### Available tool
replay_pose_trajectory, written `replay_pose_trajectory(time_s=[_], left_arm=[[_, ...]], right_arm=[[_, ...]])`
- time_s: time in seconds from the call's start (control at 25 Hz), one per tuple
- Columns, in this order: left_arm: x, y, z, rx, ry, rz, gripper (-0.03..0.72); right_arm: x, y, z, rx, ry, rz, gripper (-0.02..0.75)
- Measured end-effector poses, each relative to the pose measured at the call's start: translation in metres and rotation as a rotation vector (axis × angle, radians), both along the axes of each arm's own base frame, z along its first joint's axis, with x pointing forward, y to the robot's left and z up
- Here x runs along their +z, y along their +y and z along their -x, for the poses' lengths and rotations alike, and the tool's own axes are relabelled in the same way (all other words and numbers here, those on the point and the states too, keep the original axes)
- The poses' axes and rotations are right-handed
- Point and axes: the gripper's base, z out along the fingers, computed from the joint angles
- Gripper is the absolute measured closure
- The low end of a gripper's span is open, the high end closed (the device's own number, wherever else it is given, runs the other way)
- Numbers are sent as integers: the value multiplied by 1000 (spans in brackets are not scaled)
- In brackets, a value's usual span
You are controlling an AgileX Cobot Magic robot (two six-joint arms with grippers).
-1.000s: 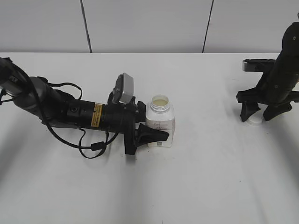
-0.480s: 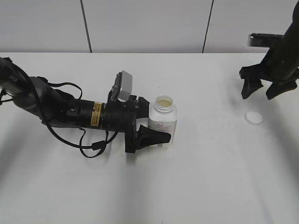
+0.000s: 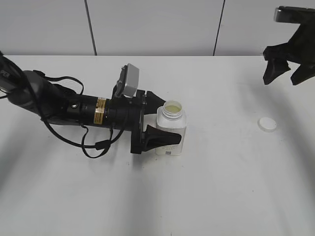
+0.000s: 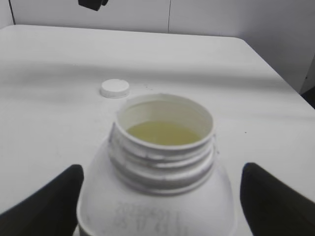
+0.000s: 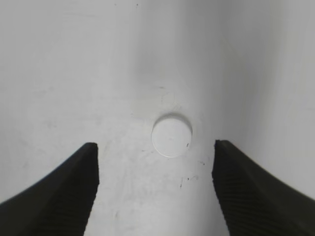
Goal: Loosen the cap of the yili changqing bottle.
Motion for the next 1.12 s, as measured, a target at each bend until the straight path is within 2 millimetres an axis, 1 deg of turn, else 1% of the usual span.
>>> replay_pose_trajectory(time_s=[0.16, 0.32, 0.6, 0.72, 0.92, 1.0, 1.12], left_arm=[[10, 0, -1, -3, -32, -3, 102], [23, 1, -2, -12, -76, -18, 101], [49, 2, -3, -7, -158, -58, 101], [62, 3, -2, -12, -162, -73, 101], [93, 6, 2, 7, -158, -111, 101], [104, 8, 1, 46, -163, -135, 101], [123, 13, -3, 159, -182, -199, 101]], right_arm=[[20, 0, 6, 2, -39, -3, 173], [36, 0, 11, 2, -74, -6, 173], [54, 3, 18, -10, -114, -50, 173], [62, 4, 21, -15, -128, -71, 173], [72, 6, 26, -18, -146, -94, 173], [75, 6, 28, -17, -147, -98, 173], [78, 6, 31, -13, -142, -100, 173]])
